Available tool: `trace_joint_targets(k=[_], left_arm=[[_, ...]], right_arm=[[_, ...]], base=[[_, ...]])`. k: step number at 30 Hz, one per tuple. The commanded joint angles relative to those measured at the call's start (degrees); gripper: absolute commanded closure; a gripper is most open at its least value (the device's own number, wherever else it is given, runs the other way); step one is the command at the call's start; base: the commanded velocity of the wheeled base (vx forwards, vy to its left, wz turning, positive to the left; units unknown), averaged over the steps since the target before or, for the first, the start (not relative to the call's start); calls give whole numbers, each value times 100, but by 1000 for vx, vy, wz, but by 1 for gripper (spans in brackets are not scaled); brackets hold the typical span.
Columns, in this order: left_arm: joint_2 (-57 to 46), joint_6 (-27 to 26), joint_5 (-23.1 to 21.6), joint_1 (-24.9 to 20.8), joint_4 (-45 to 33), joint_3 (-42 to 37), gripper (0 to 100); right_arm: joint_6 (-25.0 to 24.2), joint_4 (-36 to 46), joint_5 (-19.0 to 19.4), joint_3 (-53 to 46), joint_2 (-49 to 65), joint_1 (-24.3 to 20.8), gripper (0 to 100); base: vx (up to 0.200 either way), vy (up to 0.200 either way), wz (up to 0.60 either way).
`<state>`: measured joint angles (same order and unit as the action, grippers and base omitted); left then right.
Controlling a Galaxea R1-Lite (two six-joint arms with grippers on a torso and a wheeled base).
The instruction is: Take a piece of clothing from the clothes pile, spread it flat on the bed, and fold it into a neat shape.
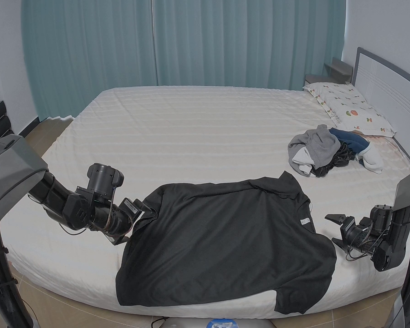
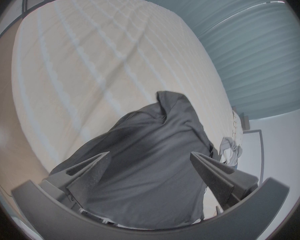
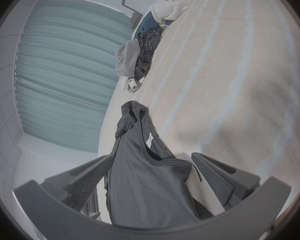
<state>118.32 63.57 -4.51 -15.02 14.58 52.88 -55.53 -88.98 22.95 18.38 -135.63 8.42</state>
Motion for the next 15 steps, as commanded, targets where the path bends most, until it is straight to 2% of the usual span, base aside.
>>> trace_joint_targets(k=[1,5,10,15], left_arm=[[525,129,231,34,10,697,0],[1070,76,513,34,10,1400,0],[1756,111,495,-19,-17,2411,0],[2222,67,636,-27,10,2859,0]], right_arm=[[7,-58,-10,-45,-16,-7,0],[7,-58,-10,-45,-16,-16,0],[7,-58,-10,-45,-16,-16,0],[7,-58,-10,-37,-25,-16,0]], base=[[0,0,0],[0,0,0],[0,0,0],[0,0,0]])
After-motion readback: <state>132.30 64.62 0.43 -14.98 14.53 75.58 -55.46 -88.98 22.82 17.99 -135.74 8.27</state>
